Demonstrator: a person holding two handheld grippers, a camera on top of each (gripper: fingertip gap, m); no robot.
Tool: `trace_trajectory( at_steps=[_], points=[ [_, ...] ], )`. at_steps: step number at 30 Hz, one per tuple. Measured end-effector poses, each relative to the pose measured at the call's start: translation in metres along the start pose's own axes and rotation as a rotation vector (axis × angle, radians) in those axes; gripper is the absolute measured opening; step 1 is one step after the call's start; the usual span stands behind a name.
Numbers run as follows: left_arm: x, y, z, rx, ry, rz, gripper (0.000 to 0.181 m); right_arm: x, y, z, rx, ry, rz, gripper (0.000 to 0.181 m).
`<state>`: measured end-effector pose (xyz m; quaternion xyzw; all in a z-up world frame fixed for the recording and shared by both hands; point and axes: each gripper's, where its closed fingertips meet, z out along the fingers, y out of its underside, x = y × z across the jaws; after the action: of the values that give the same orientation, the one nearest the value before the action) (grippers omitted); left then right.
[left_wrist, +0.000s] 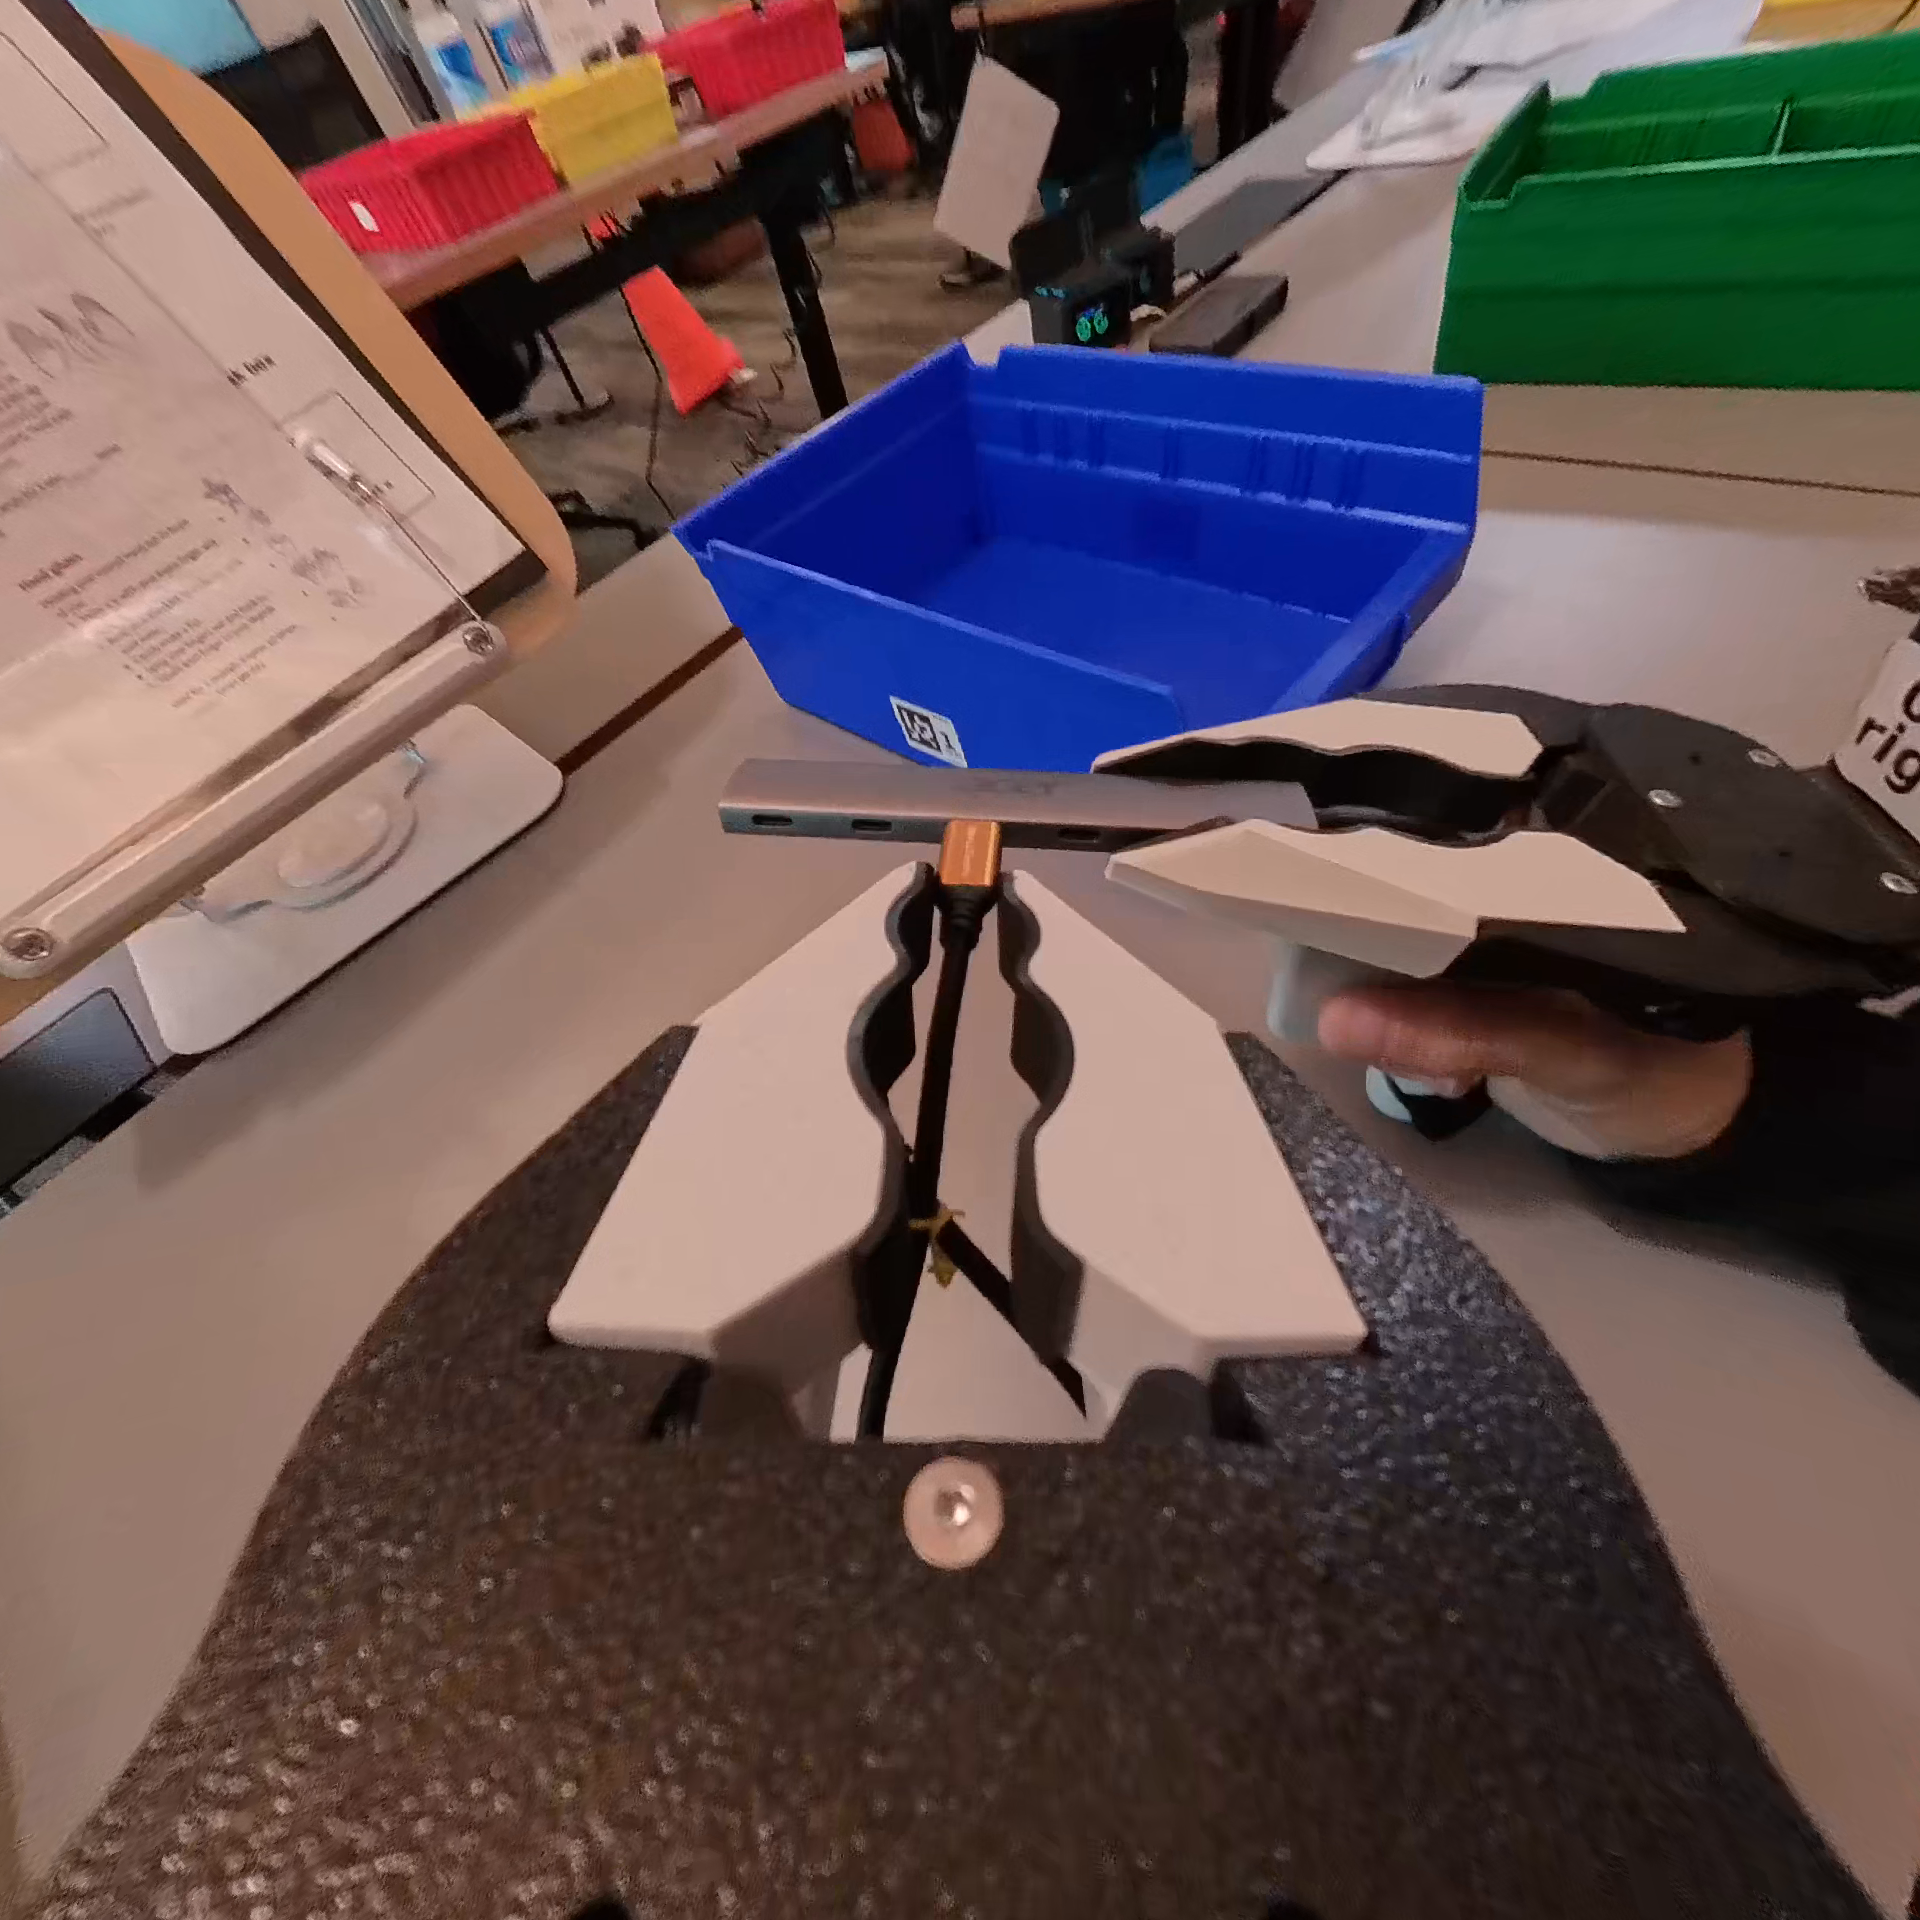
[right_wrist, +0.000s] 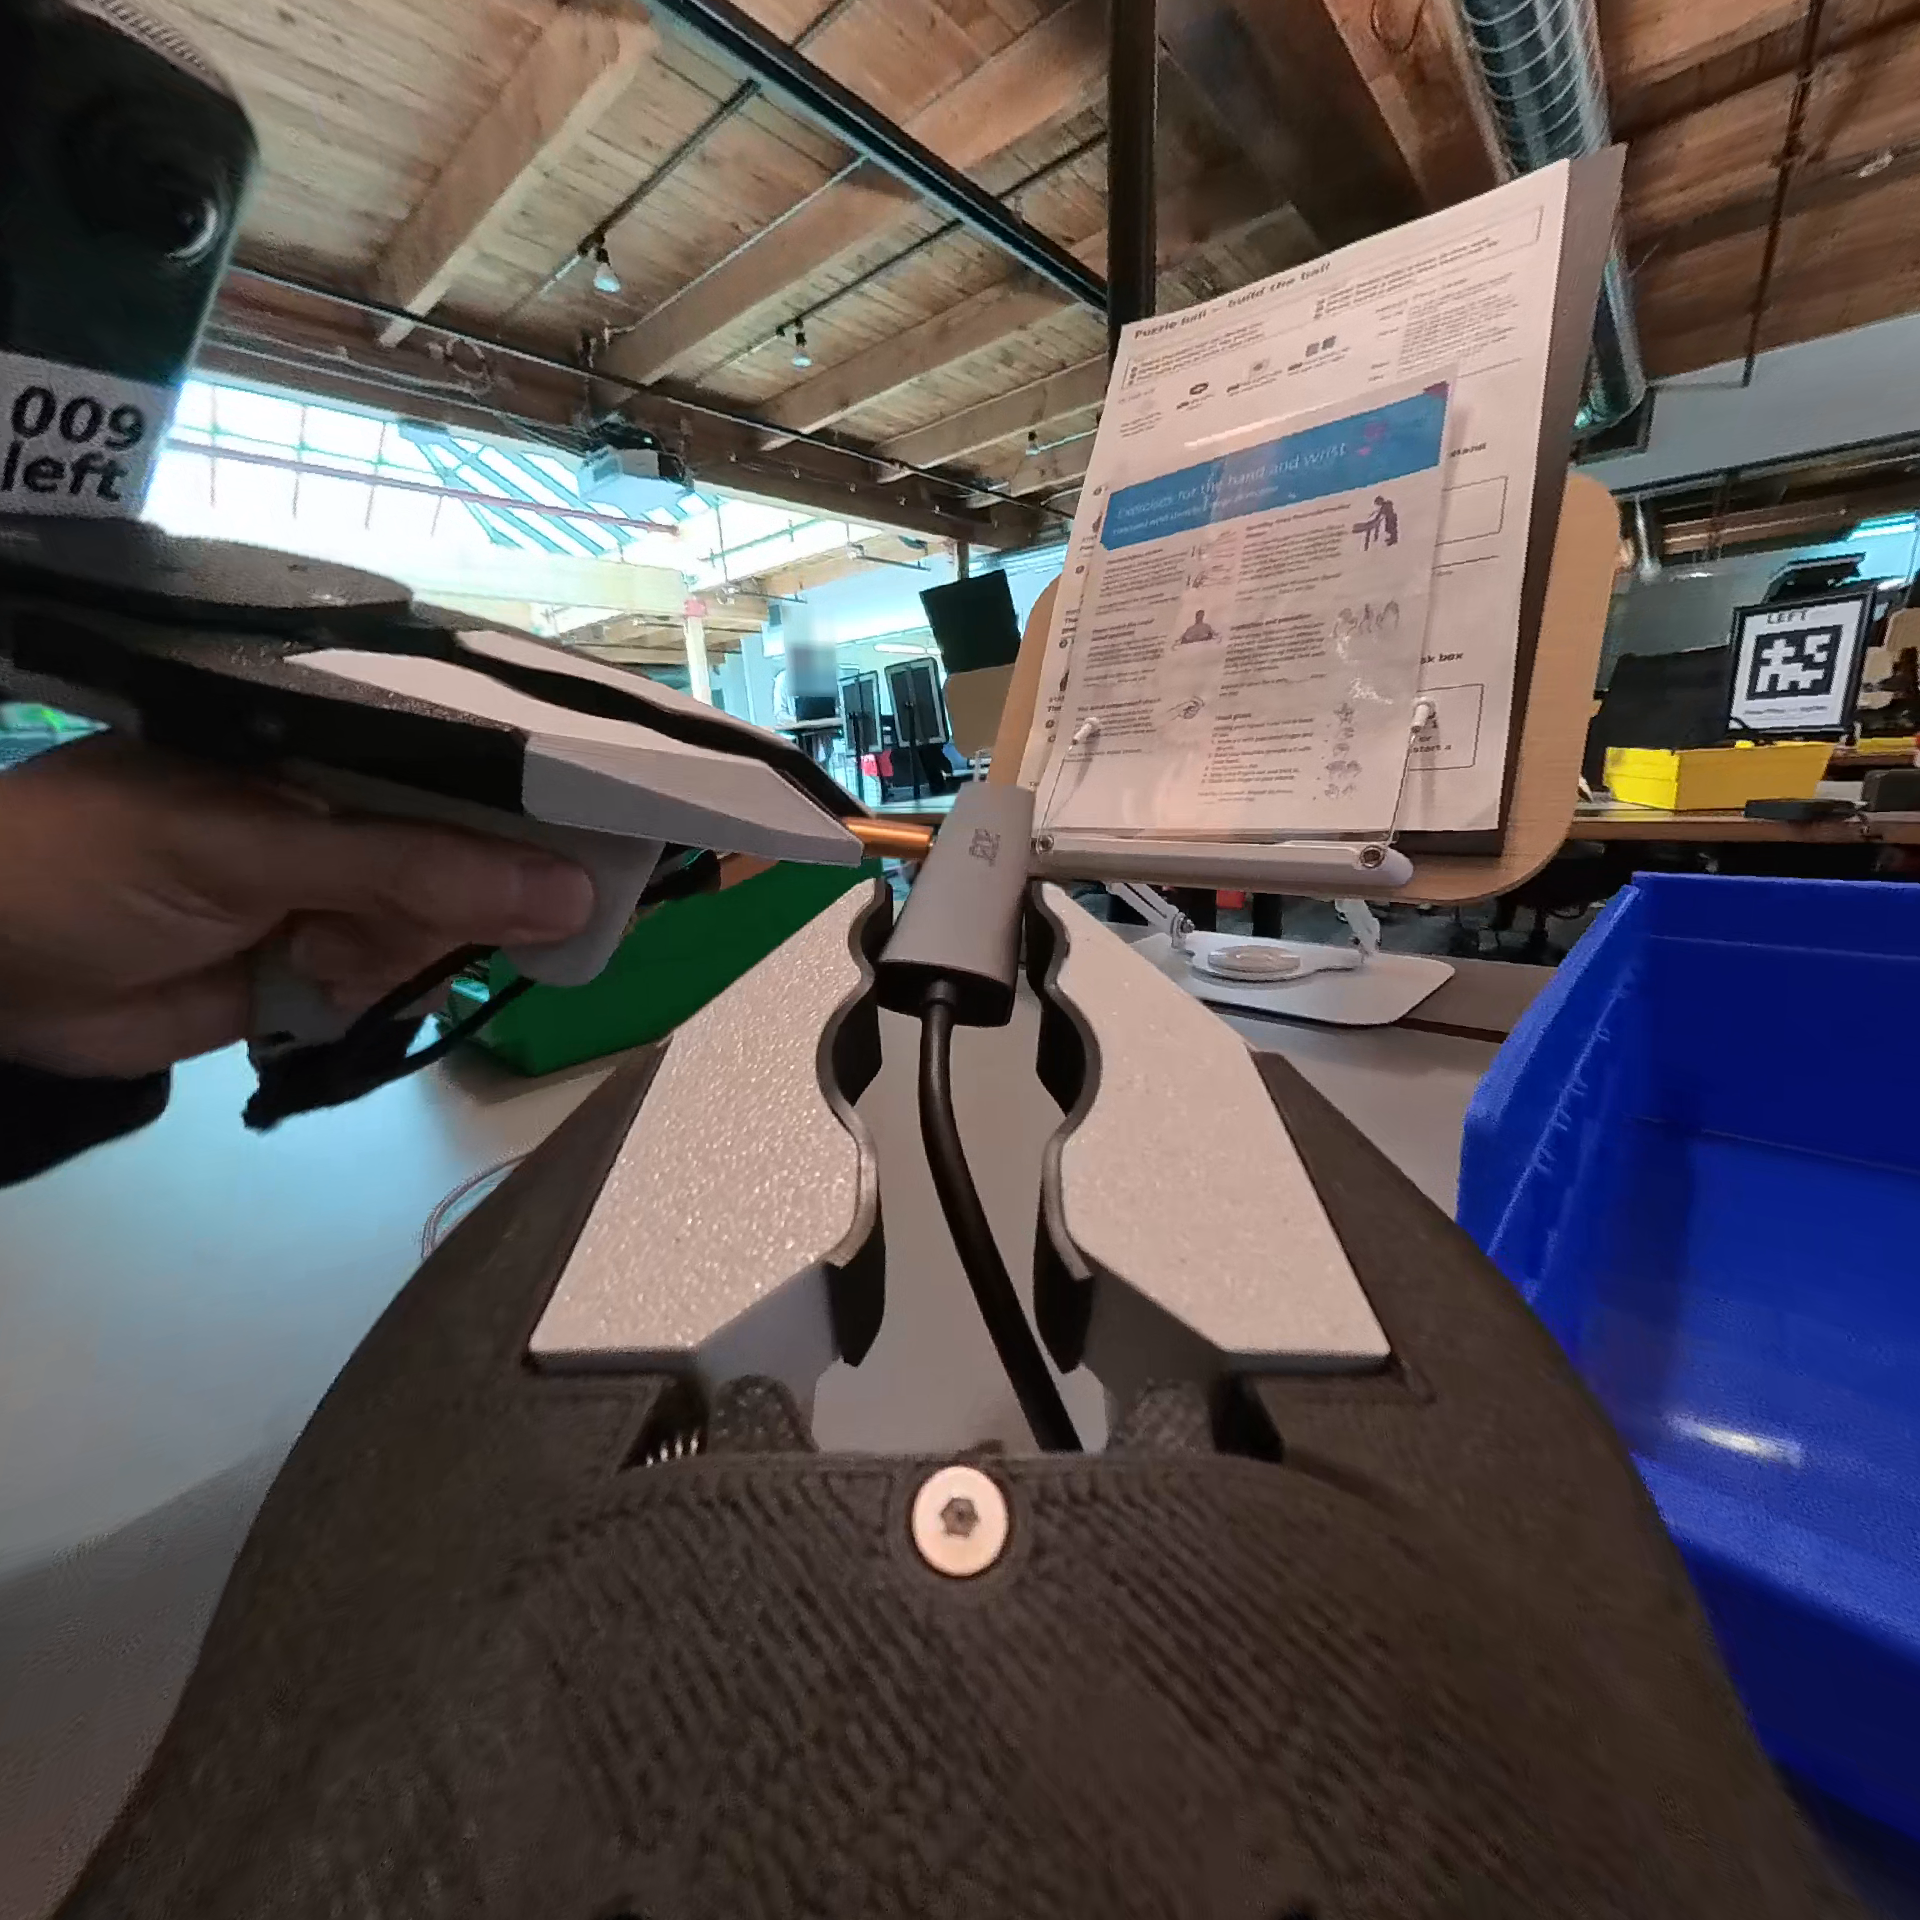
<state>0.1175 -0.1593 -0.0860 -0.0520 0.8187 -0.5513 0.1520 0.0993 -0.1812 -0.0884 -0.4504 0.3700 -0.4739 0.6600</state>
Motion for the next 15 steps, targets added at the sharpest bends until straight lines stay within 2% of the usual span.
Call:
trace_trajectory(
  at_steps=[7, 13, 15],
  points=[
    [0.007, -0.005, 0.003, 0.075, -0.020, -0.051, 0.009, 0.006, -0.004, -0.002, 0.016, 0.030, 0.001, 0.022],
    [0.009, -0.003, 0.003, 0.071, -0.013, -0.022, 0.010, 0.007, -0.002, -0.002, -0.019, 0.030, 0.003, 0.022],
    [0.004, -0.015, -0.009, 0.133, -0.006, -0.053, 0.024, 0.011, -0.002, -0.003, -0.014, 0.045, 0.012, 0.022]
  ],
)
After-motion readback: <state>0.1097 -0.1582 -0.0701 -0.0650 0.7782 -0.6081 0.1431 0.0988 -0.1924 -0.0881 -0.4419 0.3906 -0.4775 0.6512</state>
